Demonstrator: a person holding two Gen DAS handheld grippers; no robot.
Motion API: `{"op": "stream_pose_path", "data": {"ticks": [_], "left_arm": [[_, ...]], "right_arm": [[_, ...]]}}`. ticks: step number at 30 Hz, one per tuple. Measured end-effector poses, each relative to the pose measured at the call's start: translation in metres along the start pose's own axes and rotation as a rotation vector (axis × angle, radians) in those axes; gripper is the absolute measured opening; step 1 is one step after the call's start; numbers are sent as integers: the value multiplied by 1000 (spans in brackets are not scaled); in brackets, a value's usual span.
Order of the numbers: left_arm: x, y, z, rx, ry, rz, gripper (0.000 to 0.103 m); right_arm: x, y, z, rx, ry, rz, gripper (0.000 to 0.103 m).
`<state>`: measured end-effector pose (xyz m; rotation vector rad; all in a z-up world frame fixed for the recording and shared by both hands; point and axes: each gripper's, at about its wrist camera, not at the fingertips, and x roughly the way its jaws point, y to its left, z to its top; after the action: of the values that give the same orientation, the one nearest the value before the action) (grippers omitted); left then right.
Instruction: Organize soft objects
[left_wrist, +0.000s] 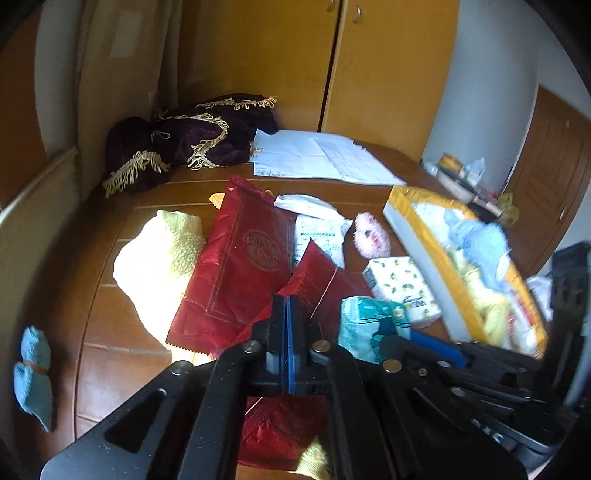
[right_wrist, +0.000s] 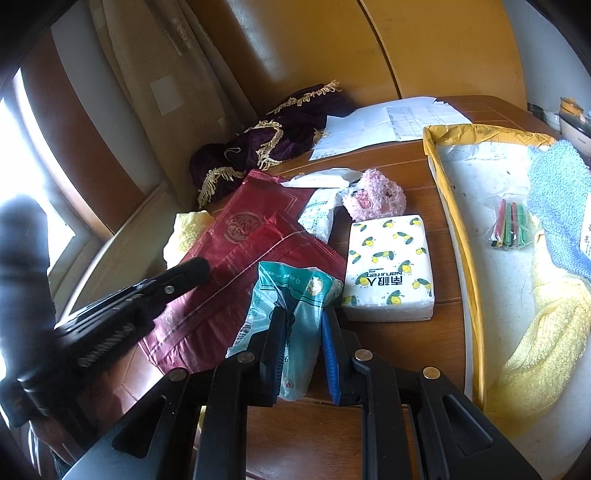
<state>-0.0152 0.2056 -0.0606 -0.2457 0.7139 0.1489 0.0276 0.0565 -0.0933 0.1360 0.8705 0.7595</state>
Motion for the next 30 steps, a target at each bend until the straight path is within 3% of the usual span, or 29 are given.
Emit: {"op": "stream_pose_path", "data": {"ticks": [5,10,13,15,16,17,23,27,30], "left_arm": [[-33,7,4,-82,-91,-88,0],[-26,7,4,-68,-61,-63,0],[-14,10,2,-67,-31,0,2],[-8,12,1,-76,-15,30,18],[-5,13,1,-80,-11,44,44],[-3,14,0,-81,-17,51,63],[8,10,0,-40,13,76,64],[1,5,0,-20,10,-13,64],[4,-3,-1,31,36,-18,64]], "right_arm": [[-7,-1,0,15,-25,30,20],[-6,-1,1,18,-14,33,20],[-5,-2,2,23,-7,32,20],[-4,-1,1,20,-4,30,20],[-3,-1,2,18,1,29,20],[-2,0,1,15,7,26,20],[5,4,0,-7,33,8,20],[6,7,-1,-19,42,-8,20],[7,8,-1,-12,38,-8,20]]}}
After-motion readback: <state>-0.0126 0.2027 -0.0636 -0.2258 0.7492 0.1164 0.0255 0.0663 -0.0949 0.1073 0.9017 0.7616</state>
